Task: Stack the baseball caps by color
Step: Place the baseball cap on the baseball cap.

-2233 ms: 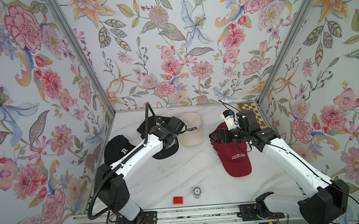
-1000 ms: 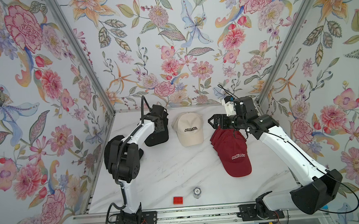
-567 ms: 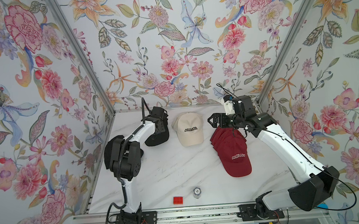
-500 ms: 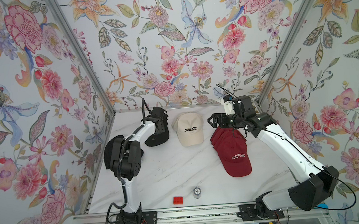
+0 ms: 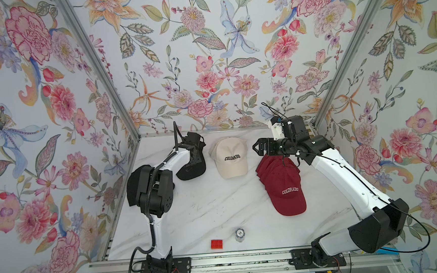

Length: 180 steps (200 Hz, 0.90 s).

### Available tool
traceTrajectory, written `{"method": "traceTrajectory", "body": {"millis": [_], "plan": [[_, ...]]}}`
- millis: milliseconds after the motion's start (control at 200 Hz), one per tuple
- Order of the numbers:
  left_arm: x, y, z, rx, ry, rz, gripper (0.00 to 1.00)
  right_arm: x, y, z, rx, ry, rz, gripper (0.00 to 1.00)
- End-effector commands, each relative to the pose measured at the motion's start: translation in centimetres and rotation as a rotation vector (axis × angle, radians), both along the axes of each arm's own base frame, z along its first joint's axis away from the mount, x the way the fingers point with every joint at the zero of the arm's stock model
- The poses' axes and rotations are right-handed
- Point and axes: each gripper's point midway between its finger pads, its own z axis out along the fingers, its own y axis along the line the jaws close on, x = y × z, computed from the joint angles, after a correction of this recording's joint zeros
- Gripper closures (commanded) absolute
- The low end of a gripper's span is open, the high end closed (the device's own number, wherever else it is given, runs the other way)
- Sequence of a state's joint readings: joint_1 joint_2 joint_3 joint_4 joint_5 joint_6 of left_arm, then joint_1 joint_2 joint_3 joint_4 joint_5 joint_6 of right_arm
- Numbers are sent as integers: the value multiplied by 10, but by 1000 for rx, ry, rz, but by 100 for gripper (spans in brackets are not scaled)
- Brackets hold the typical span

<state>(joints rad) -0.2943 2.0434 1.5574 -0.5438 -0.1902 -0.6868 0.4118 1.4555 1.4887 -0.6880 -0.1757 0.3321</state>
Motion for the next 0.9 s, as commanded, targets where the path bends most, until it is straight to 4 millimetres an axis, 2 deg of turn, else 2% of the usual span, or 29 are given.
{"method": "traceTrajectory", "body": {"millis": [0,590,706,896], "plan": [[-10,10,-22,-1,54,48,100,3,0,10,-1,-14,13,1],[-17,17,-39,8,86,138,100,0,-5,6,-4,-4,18,1],[-16,15,-40,-6,88,147,89,0,-7,5,-5,-3,14,1],[-14,14,-33,-27,69,148,57,0,-9,5,-3,-1,12,1]]}}
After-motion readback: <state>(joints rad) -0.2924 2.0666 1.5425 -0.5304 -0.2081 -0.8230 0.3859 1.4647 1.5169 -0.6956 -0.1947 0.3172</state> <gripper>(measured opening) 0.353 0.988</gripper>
